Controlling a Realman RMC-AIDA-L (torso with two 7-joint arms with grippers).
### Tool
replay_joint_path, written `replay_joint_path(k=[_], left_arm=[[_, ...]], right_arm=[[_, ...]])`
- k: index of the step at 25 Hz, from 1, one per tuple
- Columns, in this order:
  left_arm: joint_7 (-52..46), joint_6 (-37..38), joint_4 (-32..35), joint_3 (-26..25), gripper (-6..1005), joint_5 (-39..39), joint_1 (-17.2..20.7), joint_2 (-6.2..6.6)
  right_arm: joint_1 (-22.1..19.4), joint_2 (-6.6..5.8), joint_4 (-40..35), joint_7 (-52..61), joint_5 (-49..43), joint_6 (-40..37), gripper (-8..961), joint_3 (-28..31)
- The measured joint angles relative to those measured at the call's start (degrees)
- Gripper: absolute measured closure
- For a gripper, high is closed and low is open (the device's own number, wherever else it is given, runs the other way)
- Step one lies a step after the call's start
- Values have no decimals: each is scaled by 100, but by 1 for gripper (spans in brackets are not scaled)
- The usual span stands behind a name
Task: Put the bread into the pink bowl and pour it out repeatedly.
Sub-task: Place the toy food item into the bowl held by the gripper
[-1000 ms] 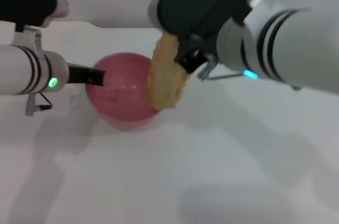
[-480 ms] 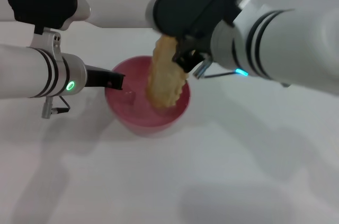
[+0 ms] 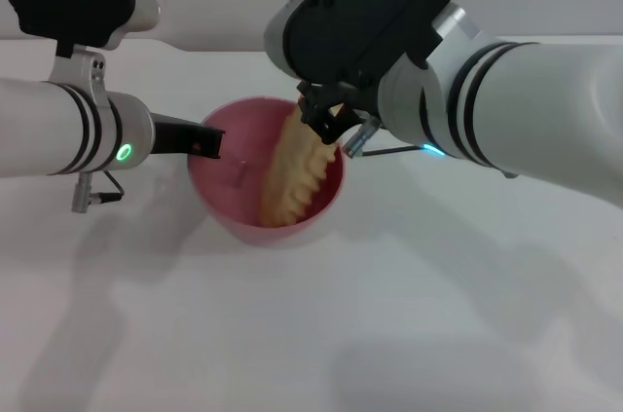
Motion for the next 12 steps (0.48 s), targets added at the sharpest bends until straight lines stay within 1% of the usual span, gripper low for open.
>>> replay_joint_path(k=[2, 5, 8, 9, 10, 11, 12], left_arm=[[1, 1, 0, -2, 950, 9, 1, 1], [1, 16, 1, -9, 950, 23, 17, 3], [6, 56, 1, -12, 950, 28, 51, 8], [24, 68, 1, -22, 950, 30, 73, 15], [24, 68, 1, -22, 950, 30, 73, 15], [48, 77, 7, -39, 950, 32, 84, 17], [75, 84, 15, -55, 950, 32, 91, 17]], right_arm=[[-37, -2, 31, 2, -25, -111, 800, 1], [-285, -8, -38, 6, -167, -573, 672, 23], [-881, 8, -234, -10, -490, -1351, 536, 98], [-1363, 24, -358, -11, -614, -1933, 490, 228], [-1363, 24, -358, -11, -614, -1933, 462, 228], [-1625, 25, -405, 0, -615, -2252, 435, 334], [-1792, 26, -428, 4, -577, -2446, 407, 431]])
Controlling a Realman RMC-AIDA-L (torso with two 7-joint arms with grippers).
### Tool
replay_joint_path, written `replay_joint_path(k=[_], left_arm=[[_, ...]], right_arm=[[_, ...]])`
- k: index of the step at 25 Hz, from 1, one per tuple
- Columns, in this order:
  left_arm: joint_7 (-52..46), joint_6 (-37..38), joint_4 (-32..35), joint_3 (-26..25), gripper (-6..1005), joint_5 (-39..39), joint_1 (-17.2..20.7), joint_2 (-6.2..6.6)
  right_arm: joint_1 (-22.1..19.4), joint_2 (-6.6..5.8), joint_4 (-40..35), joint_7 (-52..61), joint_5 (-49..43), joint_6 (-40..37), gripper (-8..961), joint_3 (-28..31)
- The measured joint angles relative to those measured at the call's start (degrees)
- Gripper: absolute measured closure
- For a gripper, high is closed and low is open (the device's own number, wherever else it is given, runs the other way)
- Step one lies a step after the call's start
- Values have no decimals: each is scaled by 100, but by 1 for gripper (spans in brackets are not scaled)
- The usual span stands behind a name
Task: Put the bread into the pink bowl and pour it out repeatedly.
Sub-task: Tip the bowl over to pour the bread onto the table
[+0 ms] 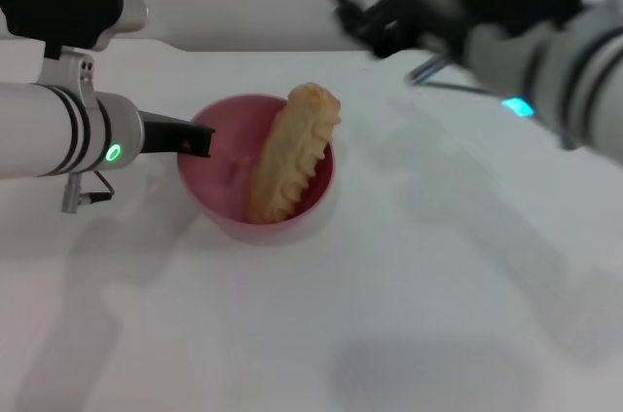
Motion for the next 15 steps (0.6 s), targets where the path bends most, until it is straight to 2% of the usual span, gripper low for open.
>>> replay_joint_path(k=[2, 3, 8, 12, 14, 15], left_arm=[[44, 6, 18, -27, 950, 1, 5, -1], [59, 6, 35, -36, 950, 1, 7, -3], [68, 71, 97, -51, 950, 16, 23, 2], [157, 156, 175, -57, 950, 22, 29, 3], [344, 267, 297, -30, 951, 25, 84, -3], [344, 267, 297, -30, 951, 25, 84, -3]], right_arm=[[-447, -10, 47, -14, 543, -605, 352, 394], [-447, -10, 47, -14, 543, -605, 352, 394], [-990, -40, 462, -820, 2282, -1468, 352, 1065], [-1138, -41, 842, -1471, 3164, -1753, 352, 1429], [-1146, -63, 1323, -1534, 3263, -2103, 352, 1529], [-1146, -63, 1323, -1534, 3263, -2103, 352, 1529]])
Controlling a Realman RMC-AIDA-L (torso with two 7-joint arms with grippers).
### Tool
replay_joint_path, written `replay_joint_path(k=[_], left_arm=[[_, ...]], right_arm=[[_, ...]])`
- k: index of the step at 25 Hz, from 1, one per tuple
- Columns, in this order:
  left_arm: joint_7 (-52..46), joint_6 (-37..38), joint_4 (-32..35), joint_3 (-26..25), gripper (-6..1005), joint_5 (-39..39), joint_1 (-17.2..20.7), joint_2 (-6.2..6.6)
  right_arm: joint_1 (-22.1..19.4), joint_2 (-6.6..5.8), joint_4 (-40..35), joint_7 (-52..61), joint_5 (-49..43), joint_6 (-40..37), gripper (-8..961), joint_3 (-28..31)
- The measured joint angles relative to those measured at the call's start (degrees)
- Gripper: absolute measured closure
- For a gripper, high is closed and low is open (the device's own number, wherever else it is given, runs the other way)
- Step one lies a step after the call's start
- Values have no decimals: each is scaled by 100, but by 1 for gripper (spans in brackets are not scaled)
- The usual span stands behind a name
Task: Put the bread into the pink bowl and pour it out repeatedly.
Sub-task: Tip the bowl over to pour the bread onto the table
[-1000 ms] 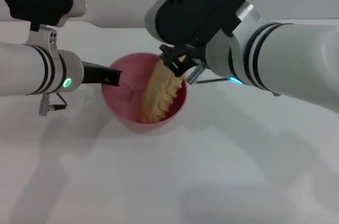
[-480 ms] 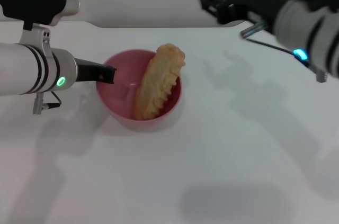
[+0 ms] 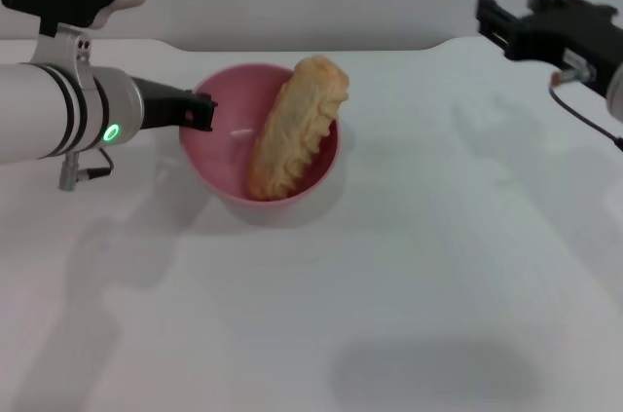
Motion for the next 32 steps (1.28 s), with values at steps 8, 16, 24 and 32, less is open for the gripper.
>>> replay_joint_path(k=[8, 16, 24, 32], left_arm=[[882, 527, 292, 326, 951, 217, 182, -15], [962, 738, 524, 1095, 951, 1589, 300, -36], [401, 989, 916, 1914, 950, 3573, 501, -60], [-646, 1137, 1082, 2896, 950, 5763, 596, -75]], right_arm=[[-21, -7, 289, -45, -36, -99, 352, 39], [-62, -2, 212, -89, -157, 329, 352, 140], [-341, 27, 224, -89, -242, 553, 352, 716], [-299, 4, 361, -127, -247, 701, 351, 785]])
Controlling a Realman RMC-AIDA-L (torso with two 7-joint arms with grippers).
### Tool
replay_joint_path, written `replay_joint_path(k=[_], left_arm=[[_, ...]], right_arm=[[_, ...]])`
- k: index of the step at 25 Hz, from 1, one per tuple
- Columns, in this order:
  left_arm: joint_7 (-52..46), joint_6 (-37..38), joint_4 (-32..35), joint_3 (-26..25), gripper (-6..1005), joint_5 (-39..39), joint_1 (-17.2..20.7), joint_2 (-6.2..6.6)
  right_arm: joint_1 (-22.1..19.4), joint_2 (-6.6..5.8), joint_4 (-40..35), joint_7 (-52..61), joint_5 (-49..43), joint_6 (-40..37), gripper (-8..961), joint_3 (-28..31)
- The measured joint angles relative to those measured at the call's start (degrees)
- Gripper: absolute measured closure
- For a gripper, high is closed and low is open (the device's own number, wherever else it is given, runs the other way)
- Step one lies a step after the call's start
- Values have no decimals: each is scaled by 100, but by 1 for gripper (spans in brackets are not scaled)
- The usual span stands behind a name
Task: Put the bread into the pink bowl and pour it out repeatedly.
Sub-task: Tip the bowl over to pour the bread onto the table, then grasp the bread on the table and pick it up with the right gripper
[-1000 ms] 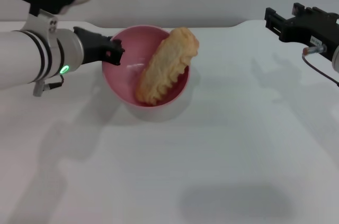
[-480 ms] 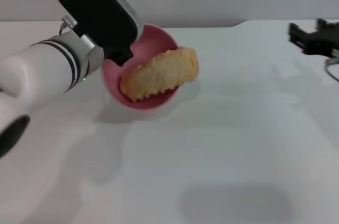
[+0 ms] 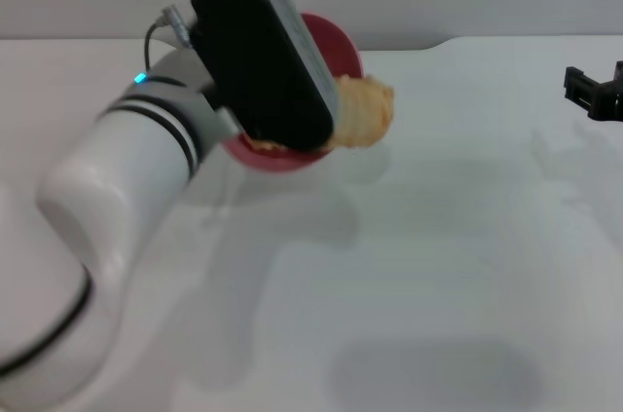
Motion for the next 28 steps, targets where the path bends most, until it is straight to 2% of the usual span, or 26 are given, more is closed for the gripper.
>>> replay_joint_path(k=[2, 4, 11, 15, 19, 20, 22, 23, 24, 25, 27, 28], left_arm=[[-532, -8, -176, 375, 950, 994, 3, -3], [-682, -53, -298, 610, 951, 1521, 1, -2], [-619, -149, -490, 1048, 951, 1960, -8, 2], [-745, -173, -512, 1079, 951, 2060, 9, -7], [-1337, -410, -331, 810, 951, 1628, -88, -8], [-1550, -548, -220, 638, 950, 1260, -142, -7], [-1550, -548, -220, 638, 950, 1260, -142, -7], [-1788, -916, 89, 7, 950, -303, -276, 8], [-1740, -1217, 127, -433, 950, -1144, -390, 23], [-1678, -1487, 131, -705, 950, -1658, -480, 32], [-1678, -1487, 131, -705, 950, -1658, -480, 32], [-1555, -2018, 106, -1129, 950, -2412, -646, 36]], right_arm=[[-1, -4, 8, -4, 0, 2, 351, 4], [-2, -9, 12, -13, 0, 6, 351, 6], [-6, -11, 45, -83, 0, 14, 351, 10], [-4, -11, 45, -85, 4, 84, 351, 9], [49, -10, -43, -85, 39, 333, 351, -47], [57, -10, -101, -85, 40, 423, 351, -71], [74, -8, -235, -87, 32, 624, 351, -141], [90, -6, -308, -87, 25, 723, 351, -186], [117, -7, -371, -87, 18, 836, 351, -230], [153, -9, -431, -86, 15, 967, 351, -263], [247, -13, -535, -86, 9, 1235, 351, -315], [298, -14, -580, -86, -6, 1376, 351, -335]])
